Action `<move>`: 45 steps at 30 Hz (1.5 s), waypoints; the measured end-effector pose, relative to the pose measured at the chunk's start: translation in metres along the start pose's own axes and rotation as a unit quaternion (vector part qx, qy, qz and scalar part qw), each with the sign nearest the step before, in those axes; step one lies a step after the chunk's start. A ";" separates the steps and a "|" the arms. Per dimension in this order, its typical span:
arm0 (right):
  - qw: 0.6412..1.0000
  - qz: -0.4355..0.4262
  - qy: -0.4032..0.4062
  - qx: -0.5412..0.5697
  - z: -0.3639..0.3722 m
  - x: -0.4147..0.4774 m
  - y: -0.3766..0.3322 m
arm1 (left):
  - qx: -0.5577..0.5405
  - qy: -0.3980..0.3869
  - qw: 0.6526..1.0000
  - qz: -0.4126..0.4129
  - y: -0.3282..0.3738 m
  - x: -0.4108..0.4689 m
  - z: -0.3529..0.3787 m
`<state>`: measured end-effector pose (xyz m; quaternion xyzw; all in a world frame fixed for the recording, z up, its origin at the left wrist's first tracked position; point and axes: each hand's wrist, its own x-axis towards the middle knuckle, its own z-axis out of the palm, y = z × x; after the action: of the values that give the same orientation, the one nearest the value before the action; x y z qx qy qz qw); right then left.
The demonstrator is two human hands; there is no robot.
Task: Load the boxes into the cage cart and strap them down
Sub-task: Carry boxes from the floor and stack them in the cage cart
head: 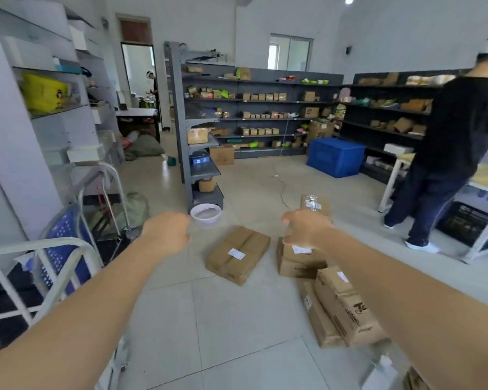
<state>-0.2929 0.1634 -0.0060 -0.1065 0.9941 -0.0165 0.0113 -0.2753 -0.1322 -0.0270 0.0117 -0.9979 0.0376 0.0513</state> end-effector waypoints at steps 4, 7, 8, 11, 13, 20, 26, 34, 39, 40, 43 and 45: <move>0.998 0.060 -0.021 -0.002 0.020 -0.003 0.071 | -0.028 -0.028 0.998 0.042 0.074 0.031 0.024; 0.994 0.106 -0.031 0.008 0.034 -0.008 0.122 | -0.049 -0.052 0.994 0.081 0.122 0.054 0.046; 0.992 0.121 -0.036 0.011 0.039 -0.009 0.139 | -0.055 -0.057 0.993 0.088 0.138 0.061 0.052; 0.986 0.159 -0.051 0.021 0.055 -0.008 0.185 | -0.060 -0.076 0.987 0.125 0.186 0.082 0.070; 0.981 0.182 -0.059 0.027 0.067 -0.006 0.213 | -0.072 -0.094 0.983 0.143 0.216 0.094 0.083; 0.959 0.264 -0.088 0.054 0.107 -0.001 0.305 | -0.078 -0.144 0.956 0.241 0.321 0.158 0.135; 0.930 0.339 -0.119 0.072 0.136 -0.022 0.373 | -0.091 -0.182 0.928 0.311 0.421 0.183 0.156; 0.863 0.458 -0.174 0.121 0.183 -0.094 0.461 | -0.076 -0.233 0.876 0.416 0.563 0.179 0.177; 0.816 0.522 -0.186 0.164 0.210 -0.148 0.522 | -0.064 -0.265 0.847 0.456 0.658 0.168 0.194; 0.810 0.530 -0.187 0.170 0.216 -0.158 0.534 | -0.058 -0.271 0.843 0.462 0.679 0.164 0.198; 0.783 0.558 -0.197 0.191 0.237 -0.189 0.566 | -0.046 -0.292 0.837 0.460 0.735 0.149 0.208; 0.769 0.573 -0.205 0.195 0.251 -0.209 0.583 | -0.041 -0.307 0.832 0.460 0.767 0.140 0.217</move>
<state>-0.2056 0.7691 -0.2736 0.4866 0.8199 -0.1786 0.2431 -0.4577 0.6135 -0.2848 -0.4398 -0.8532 0.0106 -0.2803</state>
